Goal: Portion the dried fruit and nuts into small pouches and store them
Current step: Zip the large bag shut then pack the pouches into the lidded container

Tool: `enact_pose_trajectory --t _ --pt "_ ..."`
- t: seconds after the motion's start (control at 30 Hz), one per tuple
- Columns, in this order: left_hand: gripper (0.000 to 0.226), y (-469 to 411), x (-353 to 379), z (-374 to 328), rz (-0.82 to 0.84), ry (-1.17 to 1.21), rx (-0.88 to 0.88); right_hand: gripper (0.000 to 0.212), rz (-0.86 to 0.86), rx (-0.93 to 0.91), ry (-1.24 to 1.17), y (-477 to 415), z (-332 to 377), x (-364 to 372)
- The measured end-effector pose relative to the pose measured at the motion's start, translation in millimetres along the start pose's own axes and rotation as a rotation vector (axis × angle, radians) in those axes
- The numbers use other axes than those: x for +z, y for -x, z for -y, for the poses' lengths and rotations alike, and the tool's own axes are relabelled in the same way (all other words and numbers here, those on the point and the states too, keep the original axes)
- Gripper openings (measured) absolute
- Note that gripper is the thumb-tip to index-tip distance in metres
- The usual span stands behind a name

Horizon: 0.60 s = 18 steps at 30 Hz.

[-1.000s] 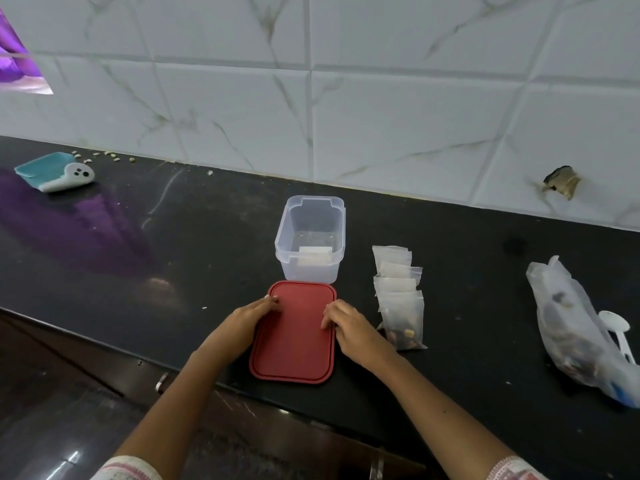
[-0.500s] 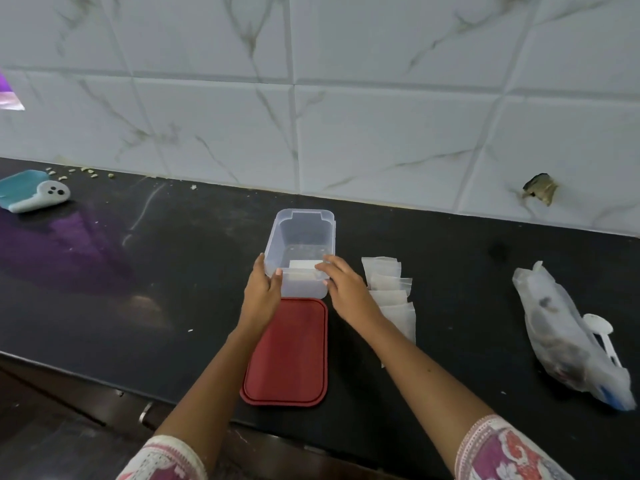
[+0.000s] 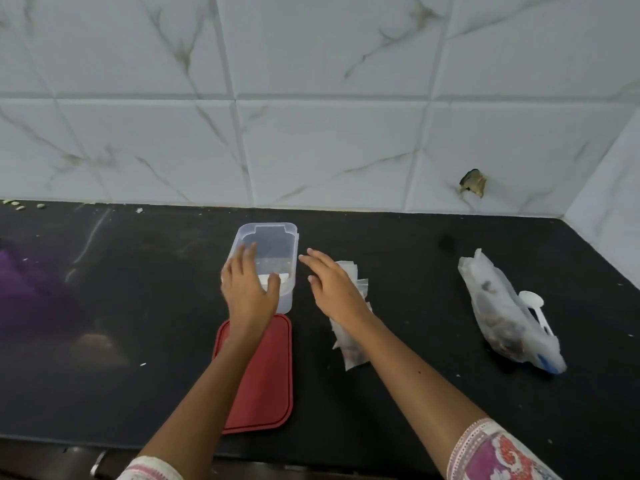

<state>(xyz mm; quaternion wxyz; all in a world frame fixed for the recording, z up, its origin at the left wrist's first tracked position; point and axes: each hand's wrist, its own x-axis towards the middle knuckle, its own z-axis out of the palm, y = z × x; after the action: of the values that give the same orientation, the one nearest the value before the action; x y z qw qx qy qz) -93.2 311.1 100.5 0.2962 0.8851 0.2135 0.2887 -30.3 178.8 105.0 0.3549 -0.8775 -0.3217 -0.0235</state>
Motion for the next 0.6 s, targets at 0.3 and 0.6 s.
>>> enact_pose_trajectory --t 0.3,0.6 --pt "0.048 21.0 85.0 -111.2 0.3 0.291 0.185 0.047 -0.099 0.239 0.141 42.7 -65.1 -81.4" --pt "0.049 66.6 163.0 -179.3 0.739 0.253 0.098 0.043 -0.238 0.528 0.211 91.8 -139.6 -142.9"
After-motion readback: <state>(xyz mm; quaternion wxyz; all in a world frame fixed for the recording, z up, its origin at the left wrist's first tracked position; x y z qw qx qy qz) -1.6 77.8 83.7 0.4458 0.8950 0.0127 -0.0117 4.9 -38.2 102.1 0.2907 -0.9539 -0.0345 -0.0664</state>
